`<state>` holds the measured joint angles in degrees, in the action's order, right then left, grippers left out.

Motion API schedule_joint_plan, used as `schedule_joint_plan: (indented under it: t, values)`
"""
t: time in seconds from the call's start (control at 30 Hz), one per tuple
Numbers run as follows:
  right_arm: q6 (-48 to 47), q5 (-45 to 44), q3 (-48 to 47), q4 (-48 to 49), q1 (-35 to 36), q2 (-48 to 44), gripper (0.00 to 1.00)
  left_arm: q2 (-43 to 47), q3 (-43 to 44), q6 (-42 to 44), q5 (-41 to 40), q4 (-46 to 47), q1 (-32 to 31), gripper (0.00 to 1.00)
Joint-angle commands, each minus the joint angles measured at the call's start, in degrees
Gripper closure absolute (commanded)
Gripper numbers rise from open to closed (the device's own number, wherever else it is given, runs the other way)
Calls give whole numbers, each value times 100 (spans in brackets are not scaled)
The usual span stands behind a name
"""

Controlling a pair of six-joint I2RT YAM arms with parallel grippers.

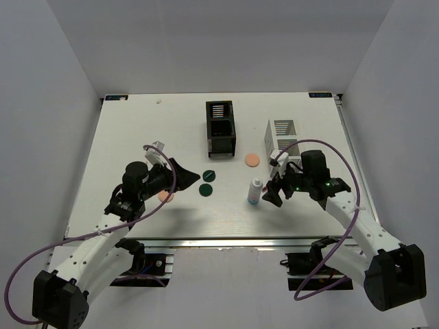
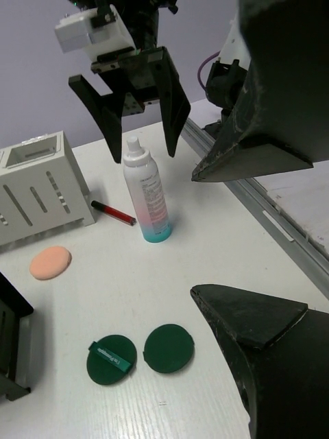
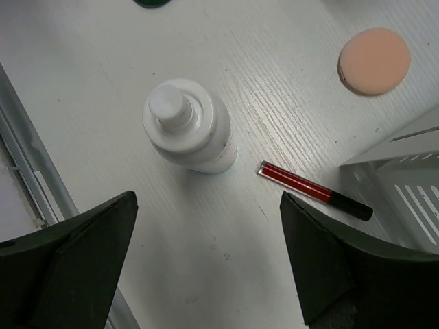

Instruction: Organize the makeup

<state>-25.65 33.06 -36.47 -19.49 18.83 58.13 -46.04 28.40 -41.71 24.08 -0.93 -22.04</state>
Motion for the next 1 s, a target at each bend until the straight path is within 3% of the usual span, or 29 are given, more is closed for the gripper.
schedule_joint_plan:
  t: [0.0, 0.67, 0.97]
  values:
    - [104, -36, 78, 156, 15, -153, 11, 131, -89, -47, -175, 190, -46, 30]
    - [376, -282, 772, 1306, 209, -135, 11, 157, -80, 155, -395, -241, -283, 30]
    - [754, -450, 984, 2458, 455, 146, 11, 51, -72, 111, -500, -118, -432, 30]
